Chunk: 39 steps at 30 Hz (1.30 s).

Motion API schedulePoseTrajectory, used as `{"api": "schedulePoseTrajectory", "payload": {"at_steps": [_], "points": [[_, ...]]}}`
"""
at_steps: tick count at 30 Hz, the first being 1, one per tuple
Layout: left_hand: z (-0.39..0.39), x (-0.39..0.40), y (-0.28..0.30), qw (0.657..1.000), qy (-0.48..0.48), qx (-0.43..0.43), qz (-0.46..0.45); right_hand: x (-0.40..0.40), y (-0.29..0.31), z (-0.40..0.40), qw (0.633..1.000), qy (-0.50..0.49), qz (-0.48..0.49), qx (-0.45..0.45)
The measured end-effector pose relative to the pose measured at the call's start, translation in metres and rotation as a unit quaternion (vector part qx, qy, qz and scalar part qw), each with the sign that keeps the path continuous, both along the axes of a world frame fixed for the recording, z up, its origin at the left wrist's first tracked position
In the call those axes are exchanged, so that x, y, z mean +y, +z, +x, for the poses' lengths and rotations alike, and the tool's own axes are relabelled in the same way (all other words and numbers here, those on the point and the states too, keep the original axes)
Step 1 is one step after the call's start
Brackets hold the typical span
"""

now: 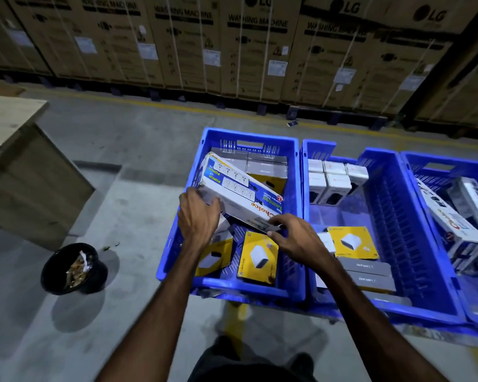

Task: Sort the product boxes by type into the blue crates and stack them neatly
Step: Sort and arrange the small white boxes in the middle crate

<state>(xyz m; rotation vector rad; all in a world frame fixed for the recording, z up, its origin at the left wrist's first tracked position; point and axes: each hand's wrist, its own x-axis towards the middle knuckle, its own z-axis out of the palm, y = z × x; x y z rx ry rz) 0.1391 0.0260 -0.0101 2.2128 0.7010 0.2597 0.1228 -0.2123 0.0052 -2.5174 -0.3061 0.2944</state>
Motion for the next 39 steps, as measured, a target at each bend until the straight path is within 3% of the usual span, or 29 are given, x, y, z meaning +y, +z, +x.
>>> {"api": "schedulePoseTrajectory", "payload": {"at_steps": [3, 8, 14, 18, 21, 29, 35, 39], "points": [[0.016, -0.016, 0.010, 0.993, 0.096, -0.018, -0.071, -0.009, -0.002, -0.003, 0.999, -0.009, 0.031, 0.009], [0.036, -0.034, 0.007, 0.974, 0.154, -0.042, -0.159, -0.023, -0.010, -0.008, 0.998, -0.027, 0.058, 0.007], [0.054, -0.027, 0.008, 0.972, 0.183, -0.049, -0.137, -0.034, -0.018, -0.013, 0.995, -0.026, 0.095, 0.013], [0.062, -0.022, 0.007, 0.982, 0.152, 0.012, -0.108, -0.035, -0.022, -0.012, 0.995, -0.021, 0.097, 0.005], [0.060, -0.031, 0.005, 0.987, 0.143, 0.006, -0.074, -0.035, -0.023, -0.011, 0.995, -0.021, 0.097, 0.007], [0.054, -0.054, 0.008, 0.983, 0.061, -0.131, -0.109, -0.035, -0.022, -0.009, 0.994, -0.020, 0.112, 0.000], [0.052, -0.054, 0.035, 0.986, -0.017, -0.161, -0.031, -0.036, -0.019, -0.005, 0.991, -0.030, 0.133, 0.010], [0.064, -0.040, 0.080, 0.961, -0.151, -0.229, 0.037, -0.038, -0.012, 0.004, 0.986, -0.057, 0.151, 0.029]]}}
